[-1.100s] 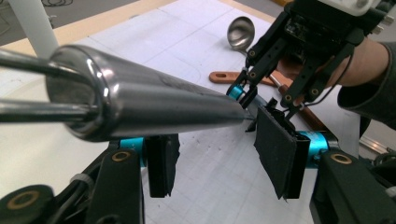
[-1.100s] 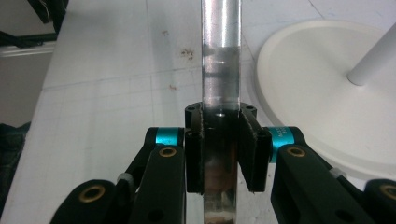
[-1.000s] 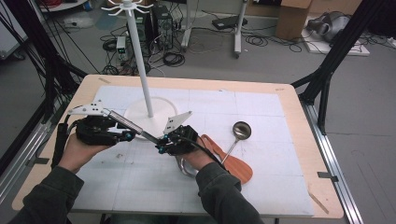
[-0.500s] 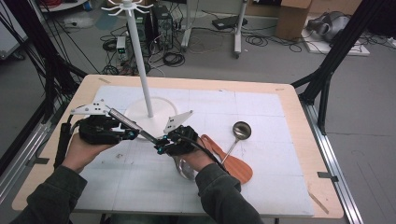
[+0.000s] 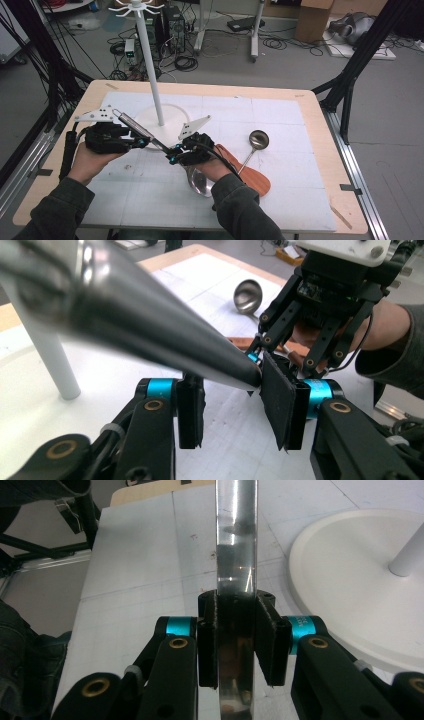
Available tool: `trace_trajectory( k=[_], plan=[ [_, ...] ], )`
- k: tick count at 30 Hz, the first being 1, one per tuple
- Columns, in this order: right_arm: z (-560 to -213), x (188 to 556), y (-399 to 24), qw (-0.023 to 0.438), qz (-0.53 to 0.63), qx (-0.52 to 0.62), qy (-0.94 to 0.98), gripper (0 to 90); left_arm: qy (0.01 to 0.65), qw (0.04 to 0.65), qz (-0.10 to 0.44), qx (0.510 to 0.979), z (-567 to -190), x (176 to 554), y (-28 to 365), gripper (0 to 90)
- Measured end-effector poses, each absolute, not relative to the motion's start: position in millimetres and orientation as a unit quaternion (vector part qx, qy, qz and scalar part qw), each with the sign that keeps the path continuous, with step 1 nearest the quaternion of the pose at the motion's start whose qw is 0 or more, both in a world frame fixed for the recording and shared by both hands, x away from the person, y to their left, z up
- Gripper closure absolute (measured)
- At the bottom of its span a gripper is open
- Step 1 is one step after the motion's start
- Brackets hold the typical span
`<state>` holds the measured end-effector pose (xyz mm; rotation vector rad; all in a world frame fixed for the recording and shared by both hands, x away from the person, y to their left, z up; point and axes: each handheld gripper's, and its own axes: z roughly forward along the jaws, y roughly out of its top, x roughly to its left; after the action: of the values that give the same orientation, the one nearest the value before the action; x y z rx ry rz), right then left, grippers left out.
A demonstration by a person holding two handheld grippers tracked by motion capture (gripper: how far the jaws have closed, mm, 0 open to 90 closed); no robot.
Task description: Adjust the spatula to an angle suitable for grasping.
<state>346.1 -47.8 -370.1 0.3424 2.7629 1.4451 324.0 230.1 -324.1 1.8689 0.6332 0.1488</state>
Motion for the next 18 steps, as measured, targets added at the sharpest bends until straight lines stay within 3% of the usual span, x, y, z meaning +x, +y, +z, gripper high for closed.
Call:
trace_trajectory(
  k=[18],
  plan=[
    [-357,341,-42,0.005,0.487,0.116,0.866,75.1,0.256,0.556,0.057,0.789,-322,320,215,61.5]
  ],
)
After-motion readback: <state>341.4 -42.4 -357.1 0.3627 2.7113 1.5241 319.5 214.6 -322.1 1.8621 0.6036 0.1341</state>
